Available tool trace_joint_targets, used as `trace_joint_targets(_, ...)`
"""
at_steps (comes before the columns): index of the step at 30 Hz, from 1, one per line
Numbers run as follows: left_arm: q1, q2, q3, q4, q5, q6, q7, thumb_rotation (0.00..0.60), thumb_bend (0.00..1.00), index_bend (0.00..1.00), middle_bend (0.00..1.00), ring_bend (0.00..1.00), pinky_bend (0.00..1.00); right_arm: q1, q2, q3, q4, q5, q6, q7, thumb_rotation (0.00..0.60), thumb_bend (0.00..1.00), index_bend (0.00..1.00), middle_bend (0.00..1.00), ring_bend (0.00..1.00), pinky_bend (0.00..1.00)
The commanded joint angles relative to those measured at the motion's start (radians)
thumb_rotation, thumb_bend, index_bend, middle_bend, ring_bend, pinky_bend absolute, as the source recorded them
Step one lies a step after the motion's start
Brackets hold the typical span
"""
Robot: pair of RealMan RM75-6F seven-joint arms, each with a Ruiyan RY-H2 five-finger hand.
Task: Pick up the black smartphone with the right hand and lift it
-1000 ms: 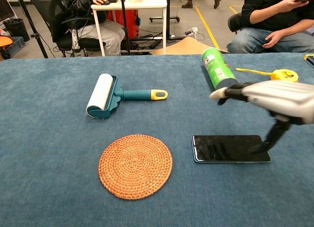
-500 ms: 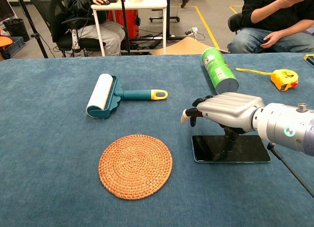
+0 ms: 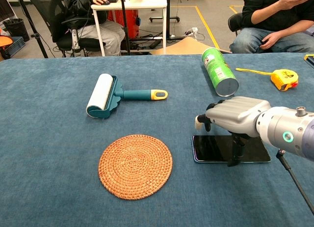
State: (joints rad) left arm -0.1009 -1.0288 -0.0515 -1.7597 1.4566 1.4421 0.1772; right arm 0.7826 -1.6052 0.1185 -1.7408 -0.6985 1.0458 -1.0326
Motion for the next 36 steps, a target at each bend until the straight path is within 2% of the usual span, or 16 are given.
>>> trace_joint_targets(1,-0.001,0.000,0.001,-0.001,0.002,0.000,0.000,0.600,0.00,0.00,0.00,0.00,0.00,0.009,-0.008,-0.018,0.012,0.007,0.013,-0.007,0.600,0.00,0.22,0.24,0.00,0.00)
trace_joint_targets(11,-0.003,-0.003,0.005,-0.002,0.003,0.001,0.008,0.600,0.00,0.00,0.00,0.00,0.00,0.024,-0.039,-0.059,0.061,-0.013,0.026,0.018,0.600,0.00,0.24,0.25,0.00,0.00)
trace_joint_targets(20,-0.004,-0.008,0.008,-0.003,0.003,0.001,0.016,0.600,0.00,0.00,0.00,0.00,0.00,0.041,-0.050,-0.065,0.090,-0.012,0.011,0.039,0.600,0.04,0.29,0.30,0.00,0.00)
trace_joint_targets(22,-0.004,-0.008,0.008,-0.003,0.003,0.001,0.017,0.600,0.00,0.00,0.00,0.00,0.00,0.048,-0.054,-0.066,0.097,-0.002,0.009,0.033,0.600,0.07,0.32,0.33,0.00,0.00)
trace_joint_targets(27,-0.003,-0.007,0.008,-0.003,0.004,0.006,0.015,0.600,0.00,0.00,0.00,0.00,0.00,0.055,-0.063,-0.079,0.114,-0.024,0.023,0.027,0.600,0.20,0.45,0.46,0.01,0.00)
trace_joint_targets(30,-0.003,-0.007,0.009,-0.003,0.005,0.006,0.014,0.600,0.00,0.00,0.00,0.00,0.00,0.053,-0.062,-0.089,0.113,-0.045,0.032,0.031,0.600,0.27,0.47,0.48,0.03,0.00)
trace_joint_targets(36,-0.003,-0.006,0.010,-0.003,0.005,0.007,0.014,0.600,0.00,0.00,0.00,0.00,0.00,0.040,-0.040,-0.082,0.088,-0.105,0.043,0.096,0.600,0.29,0.48,0.49,0.07,0.00)
